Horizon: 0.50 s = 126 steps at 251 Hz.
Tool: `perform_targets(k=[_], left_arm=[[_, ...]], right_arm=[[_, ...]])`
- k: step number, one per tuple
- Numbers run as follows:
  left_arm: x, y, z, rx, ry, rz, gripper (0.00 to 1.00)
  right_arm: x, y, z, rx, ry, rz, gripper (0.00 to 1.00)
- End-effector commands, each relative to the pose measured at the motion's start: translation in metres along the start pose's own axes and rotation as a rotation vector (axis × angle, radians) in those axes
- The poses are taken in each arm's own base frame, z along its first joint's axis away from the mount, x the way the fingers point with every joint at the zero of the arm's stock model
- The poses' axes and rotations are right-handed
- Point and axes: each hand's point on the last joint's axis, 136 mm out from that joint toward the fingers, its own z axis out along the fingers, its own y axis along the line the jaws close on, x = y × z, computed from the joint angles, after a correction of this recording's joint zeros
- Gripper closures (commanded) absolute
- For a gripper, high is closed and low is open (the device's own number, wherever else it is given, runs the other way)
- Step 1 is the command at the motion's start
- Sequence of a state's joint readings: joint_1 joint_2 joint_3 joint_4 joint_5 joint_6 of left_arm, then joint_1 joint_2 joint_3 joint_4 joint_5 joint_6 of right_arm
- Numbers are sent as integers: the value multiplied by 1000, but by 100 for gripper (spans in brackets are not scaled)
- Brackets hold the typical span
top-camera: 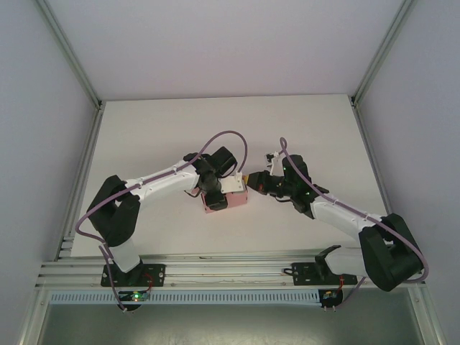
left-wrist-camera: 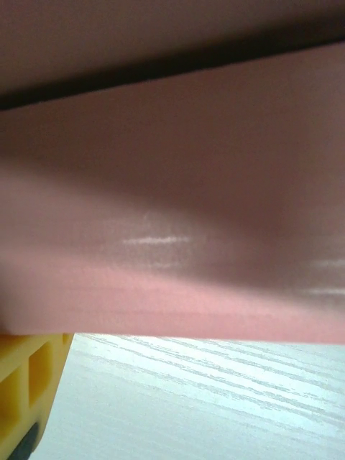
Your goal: Assemble paper box
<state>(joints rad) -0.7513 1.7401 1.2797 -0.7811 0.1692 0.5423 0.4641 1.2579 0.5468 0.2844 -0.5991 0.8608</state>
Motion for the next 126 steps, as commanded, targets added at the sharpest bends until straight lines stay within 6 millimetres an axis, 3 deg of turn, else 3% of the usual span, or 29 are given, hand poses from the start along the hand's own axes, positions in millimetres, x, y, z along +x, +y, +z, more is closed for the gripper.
perform_targets(k=[1, 53, 94, 126], left_arm=[[3, -21, 11, 87, 13, 51, 48], [3, -19, 11, 80, 17, 46, 49], [-1, -17, 11, 75, 11, 41, 49], [-3, -12, 13, 58, 11, 29, 49]], right_arm=[[-8, 7, -15, 36, -49, -199, 100], [4, -14, -28, 124, -56, -377, 100], [24, -14, -18, 40, -8, -405, 100], [31, -34, -13, 126, -14, -443, 100]])
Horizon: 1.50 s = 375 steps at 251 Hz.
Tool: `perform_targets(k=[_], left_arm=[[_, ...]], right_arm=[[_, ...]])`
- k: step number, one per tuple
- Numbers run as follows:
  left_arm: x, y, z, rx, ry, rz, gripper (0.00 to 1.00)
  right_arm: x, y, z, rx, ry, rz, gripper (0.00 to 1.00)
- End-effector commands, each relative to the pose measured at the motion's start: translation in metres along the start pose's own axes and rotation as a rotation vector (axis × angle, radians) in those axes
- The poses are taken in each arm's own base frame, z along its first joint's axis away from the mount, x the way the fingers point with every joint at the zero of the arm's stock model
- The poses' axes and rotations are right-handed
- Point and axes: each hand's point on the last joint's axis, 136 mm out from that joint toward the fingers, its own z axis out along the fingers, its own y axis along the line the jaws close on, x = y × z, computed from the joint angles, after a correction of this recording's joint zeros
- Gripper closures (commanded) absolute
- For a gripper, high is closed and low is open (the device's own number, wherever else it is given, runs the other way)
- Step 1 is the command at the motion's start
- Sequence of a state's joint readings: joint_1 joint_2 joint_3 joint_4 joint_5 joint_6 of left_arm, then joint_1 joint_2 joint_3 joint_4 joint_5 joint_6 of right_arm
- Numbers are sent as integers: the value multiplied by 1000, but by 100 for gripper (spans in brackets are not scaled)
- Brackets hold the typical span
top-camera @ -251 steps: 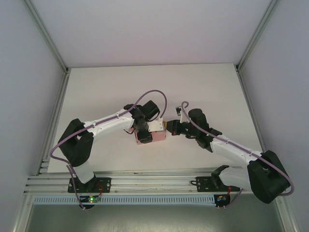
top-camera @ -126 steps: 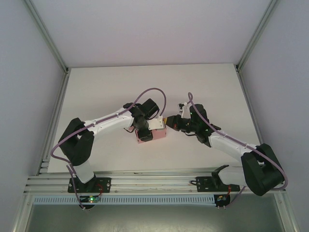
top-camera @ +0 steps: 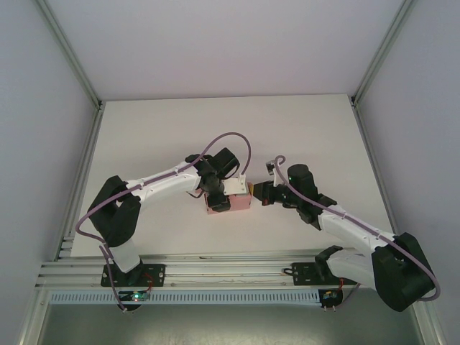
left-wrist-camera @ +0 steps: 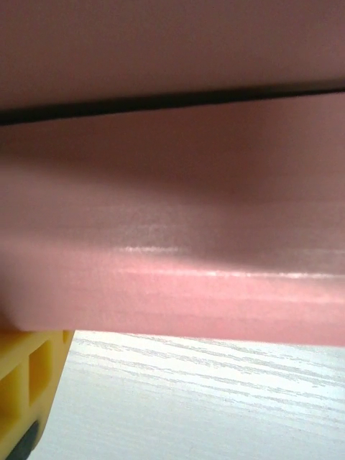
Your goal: Assemble paper box
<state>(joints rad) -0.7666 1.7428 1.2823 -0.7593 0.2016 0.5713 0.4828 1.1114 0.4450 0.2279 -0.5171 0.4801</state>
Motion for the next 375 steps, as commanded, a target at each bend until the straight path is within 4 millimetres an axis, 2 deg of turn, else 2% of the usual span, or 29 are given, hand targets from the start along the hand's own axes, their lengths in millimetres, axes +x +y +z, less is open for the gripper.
perform_targets(k=[1, 33, 74, 100, 104, 115, 152, 189, 208, 258, 298, 339, 375], left_arm=[[7, -5, 12, 38, 44, -19, 49], [2, -1, 11, 23, 25, -20, 49], [1, 1, 12, 18, 27, -14, 49], [-1, 3, 13, 15, 19, -4, 49], [-2, 3, 13, 16, 18, -4, 49], [-3, 3, 13, 19, 13, -1, 49], [-6, 3, 13, 27, 9, -2, 49], [-12, 5, 12, 29, -6, 5, 49], [-17, 7, 11, 25, -24, 13, 49], [-24, 15, 6, 12, -64, 15, 50], [-25, 15, 3, 20, -69, 21, 49], [-29, 11, 2, 44, -89, 27, 49], [-25, 13, 6, 42, -66, 20, 49]], right_arm=[[19, -15, 7, 63, 24, -63, 100], [22, -17, 12, 77, 9, -69, 100], [24, -3, 8, 48, -28, -192, 100], [32, -10, 1, 85, -46, -246, 100], [43, -16, 1, 92, -27, -248, 100], [49, -22, -1, 114, -27, -251, 100], [54, -29, -1, 131, -42, -251, 100], [51, -32, 7, 152, -32, -268, 100], [52, -39, 10, 209, -38, -288, 100], [59, -37, 13, 219, -38, -346, 100], [65, -50, 13, 268, -26, -353, 100], [70, -52, 23, 249, -17, -343, 100], [73, -49, 36, 203, 8, -314, 100]])
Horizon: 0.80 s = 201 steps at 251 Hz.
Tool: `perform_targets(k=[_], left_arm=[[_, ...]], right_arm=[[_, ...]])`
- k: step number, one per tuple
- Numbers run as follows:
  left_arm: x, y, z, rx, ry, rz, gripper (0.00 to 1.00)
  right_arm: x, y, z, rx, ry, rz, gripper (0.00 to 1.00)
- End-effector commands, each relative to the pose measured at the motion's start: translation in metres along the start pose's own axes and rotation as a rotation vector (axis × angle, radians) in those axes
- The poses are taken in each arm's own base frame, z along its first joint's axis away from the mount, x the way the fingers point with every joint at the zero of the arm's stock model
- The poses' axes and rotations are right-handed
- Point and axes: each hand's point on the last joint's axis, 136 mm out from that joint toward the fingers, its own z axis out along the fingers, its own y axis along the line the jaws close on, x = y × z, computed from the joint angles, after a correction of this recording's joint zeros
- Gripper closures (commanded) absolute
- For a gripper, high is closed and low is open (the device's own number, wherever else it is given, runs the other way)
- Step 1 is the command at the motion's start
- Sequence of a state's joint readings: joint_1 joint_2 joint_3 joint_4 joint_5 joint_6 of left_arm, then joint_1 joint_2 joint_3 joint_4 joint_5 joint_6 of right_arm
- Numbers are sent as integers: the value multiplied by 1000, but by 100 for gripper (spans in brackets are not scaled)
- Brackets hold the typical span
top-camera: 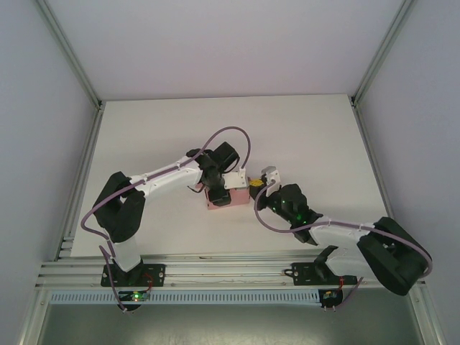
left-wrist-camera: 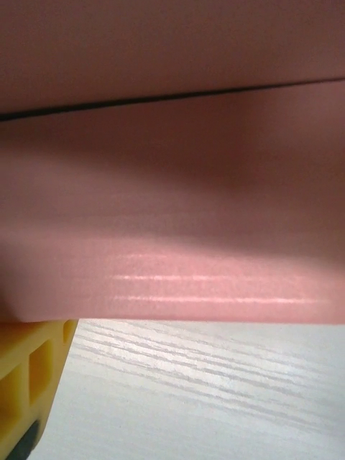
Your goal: Assemble paper box
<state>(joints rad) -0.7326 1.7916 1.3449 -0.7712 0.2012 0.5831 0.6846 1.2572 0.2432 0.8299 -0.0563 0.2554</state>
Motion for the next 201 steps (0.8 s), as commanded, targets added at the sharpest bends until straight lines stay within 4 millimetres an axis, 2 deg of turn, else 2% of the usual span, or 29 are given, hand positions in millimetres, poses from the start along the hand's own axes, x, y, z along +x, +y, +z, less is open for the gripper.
perform_targets(k=[1, 45, 91, 147, 201], left_arm=[[-20, -7, 6, 55, -64, 41, 49], [-20, -7, 8, 55, -65, 46, 49], [-17, -5, 6, 51, -68, 37, 49], [-11, -2, 2, 47, -65, 18, 49], [-7, -4, 0, 49, -58, 17, 50]], right_arm=[[90, -2, -5, -24, 314, 27, 100], [88, 15, -1, -123, 314, 73, 100], [93, -5, -21, -36, 354, 56, 100], [98, 2, -41, -76, 390, 75, 100], [90, 0, -44, -55, 356, 68, 100]])
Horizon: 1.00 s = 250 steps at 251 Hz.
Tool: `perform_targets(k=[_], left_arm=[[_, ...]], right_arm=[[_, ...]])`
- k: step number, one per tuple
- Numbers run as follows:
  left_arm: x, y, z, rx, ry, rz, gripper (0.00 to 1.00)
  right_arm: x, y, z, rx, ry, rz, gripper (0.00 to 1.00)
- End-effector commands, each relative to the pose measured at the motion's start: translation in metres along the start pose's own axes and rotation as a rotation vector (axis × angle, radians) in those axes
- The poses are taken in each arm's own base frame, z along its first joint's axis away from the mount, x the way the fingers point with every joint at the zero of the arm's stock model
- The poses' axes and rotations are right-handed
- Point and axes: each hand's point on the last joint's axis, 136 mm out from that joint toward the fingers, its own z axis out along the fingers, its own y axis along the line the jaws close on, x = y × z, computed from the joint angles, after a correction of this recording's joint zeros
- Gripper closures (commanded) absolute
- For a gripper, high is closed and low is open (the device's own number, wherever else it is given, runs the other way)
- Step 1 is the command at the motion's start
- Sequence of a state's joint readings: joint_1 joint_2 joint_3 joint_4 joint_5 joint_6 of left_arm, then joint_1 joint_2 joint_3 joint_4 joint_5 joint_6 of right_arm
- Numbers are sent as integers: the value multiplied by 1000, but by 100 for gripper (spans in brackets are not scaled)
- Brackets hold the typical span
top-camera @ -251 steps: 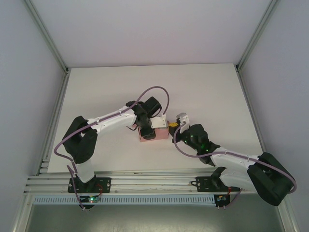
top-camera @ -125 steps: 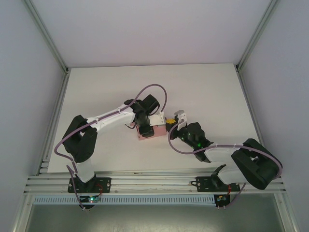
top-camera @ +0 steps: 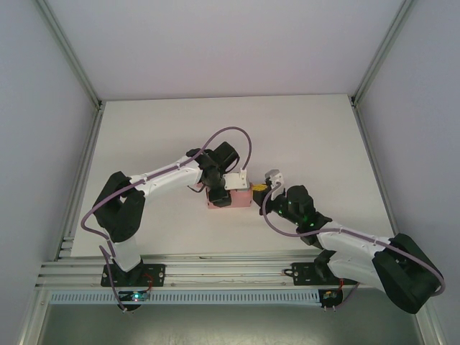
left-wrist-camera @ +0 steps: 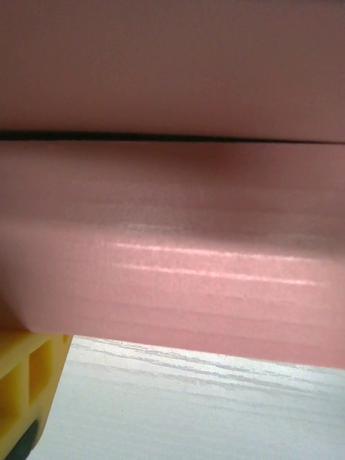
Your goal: Assemble paper box
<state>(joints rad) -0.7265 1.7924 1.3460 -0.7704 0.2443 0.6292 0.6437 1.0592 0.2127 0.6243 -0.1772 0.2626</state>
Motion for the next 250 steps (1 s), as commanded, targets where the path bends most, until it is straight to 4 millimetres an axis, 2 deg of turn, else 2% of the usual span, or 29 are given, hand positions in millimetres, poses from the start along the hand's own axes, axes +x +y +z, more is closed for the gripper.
perform_targets(k=[1, 23, 55, 74, 97, 121, 135, 153, 181, 214, 235, 250], left_arm=[[-4, 0, 0, 15, -33, -23, 50], [-4, -4, 0, 28, -44, -10, 50], [-8, -9, -2, 64, -51, -11, 50], [-9, -13, 0, 82, -39, -7, 50], [-8, -19, 2, 96, -26, 17, 50], [-8, -16, 3, 82, -27, 18, 51], [-9, -18, 3, 94, -35, 17, 50], [-12, -16, 3, 88, -43, 15, 50], [-12, -13, 4, 80, -40, 15, 51], [-12, -13, 5, 83, -35, 17, 51], [-13, -14, 5, 83, -41, 16, 51], [-13, -13, 5, 78, -37, 16, 51]], right_arm=[[86, -8, -15, 17, 298, 56, 100], [77, -6, -18, 14, 268, 71, 100], [35, -2, -17, 10, 147, 171, 100], [17, -2, -15, 22, 94, 207, 100], [11, -1, -12, 24, 93, 208, 100], [8, 0, -8, 20, 96, 230, 100], [8, 6, -5, -13, 98, 216, 100], [16, 9, -2, -26, 110, 182, 100], [45, 6, 1, 1, 149, 91, 100], [87, -21, 2, 143, 265, 73, 100], [99, -27, 5, 176, 311, 87, 100], [104, -24, 9, 156, 337, 95, 100]])
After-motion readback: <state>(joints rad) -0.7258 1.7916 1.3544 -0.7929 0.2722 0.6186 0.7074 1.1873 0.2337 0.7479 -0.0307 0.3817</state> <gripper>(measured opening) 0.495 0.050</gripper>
